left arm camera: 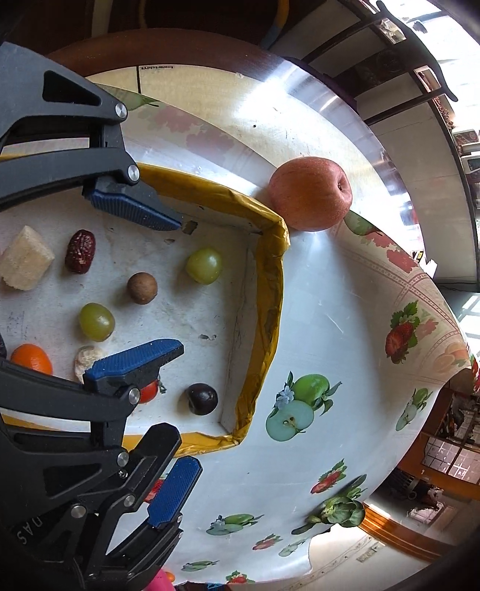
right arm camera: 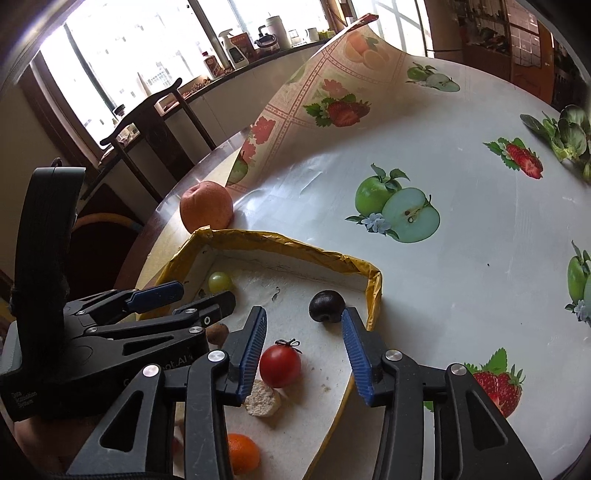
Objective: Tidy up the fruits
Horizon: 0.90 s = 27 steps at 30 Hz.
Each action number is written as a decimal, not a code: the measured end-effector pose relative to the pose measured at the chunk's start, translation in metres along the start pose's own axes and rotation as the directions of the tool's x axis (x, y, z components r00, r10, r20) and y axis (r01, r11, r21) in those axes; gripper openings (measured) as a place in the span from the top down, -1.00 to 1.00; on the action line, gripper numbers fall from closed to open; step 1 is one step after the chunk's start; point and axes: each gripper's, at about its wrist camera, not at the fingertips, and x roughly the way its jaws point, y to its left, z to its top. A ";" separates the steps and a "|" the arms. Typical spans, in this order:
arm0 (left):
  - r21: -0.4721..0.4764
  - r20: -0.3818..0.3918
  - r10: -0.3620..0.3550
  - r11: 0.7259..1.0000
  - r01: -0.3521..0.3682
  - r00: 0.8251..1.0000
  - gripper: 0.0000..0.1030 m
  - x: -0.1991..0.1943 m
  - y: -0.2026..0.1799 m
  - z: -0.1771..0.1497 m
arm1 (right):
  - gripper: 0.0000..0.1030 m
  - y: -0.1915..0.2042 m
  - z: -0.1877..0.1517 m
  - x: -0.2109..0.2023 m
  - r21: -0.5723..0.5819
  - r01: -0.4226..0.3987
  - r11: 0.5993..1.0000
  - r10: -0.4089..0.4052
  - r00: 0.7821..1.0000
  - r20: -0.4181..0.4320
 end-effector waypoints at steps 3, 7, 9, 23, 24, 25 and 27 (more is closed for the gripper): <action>0.005 0.008 -0.016 1.000 0.016 1.000 -0.16 -0.014 0.000 -0.014 | 0.12 0.004 -0.004 -0.014 -0.024 -0.019 1.000 0.019 1.000 0.006; 0.006 0.009 -0.026 1.000 0.026 1.000 -0.22 -0.030 0.001 -0.035 | 0.09 0.008 -0.013 -0.031 -0.073 -0.050 0.996 0.050 0.999 0.003; 0.009 0.009 -0.030 1.000 0.030 1.000 -0.22 -0.038 0.002 -0.048 | 0.07 0.012 -0.019 -0.037 -0.108 -0.071 0.992 0.071 0.997 -0.005; 0.072 0.031 -0.018 0.997 0.016 0.999 -0.49 -0.086 0.008 -0.121 | -0.53 0.042 -0.077 -0.068 -0.380 -0.170 0.909 0.147 0.985 -0.090; 0.073 0.035 -0.017 0.997 0.015 0.999 -0.49 -0.089 0.008 -0.125 | -0.54 0.044 -0.080 -0.070 -0.391 -0.177 0.903 0.151 0.984 -0.095; 0.071 0.038 -0.015 0.997 0.012 0.999 -0.49 -0.092 0.009 -0.128 | -0.57 0.045 -0.083 -0.072 -0.400 -0.183 0.898 0.155 0.983 -0.100; 0.066 0.037 -0.015 0.998 0.012 0.999 -0.49 -0.095 0.010 -0.134 | -0.59 0.049 -0.089 -0.074 -0.422 -0.192 0.886 0.159 0.981 -0.111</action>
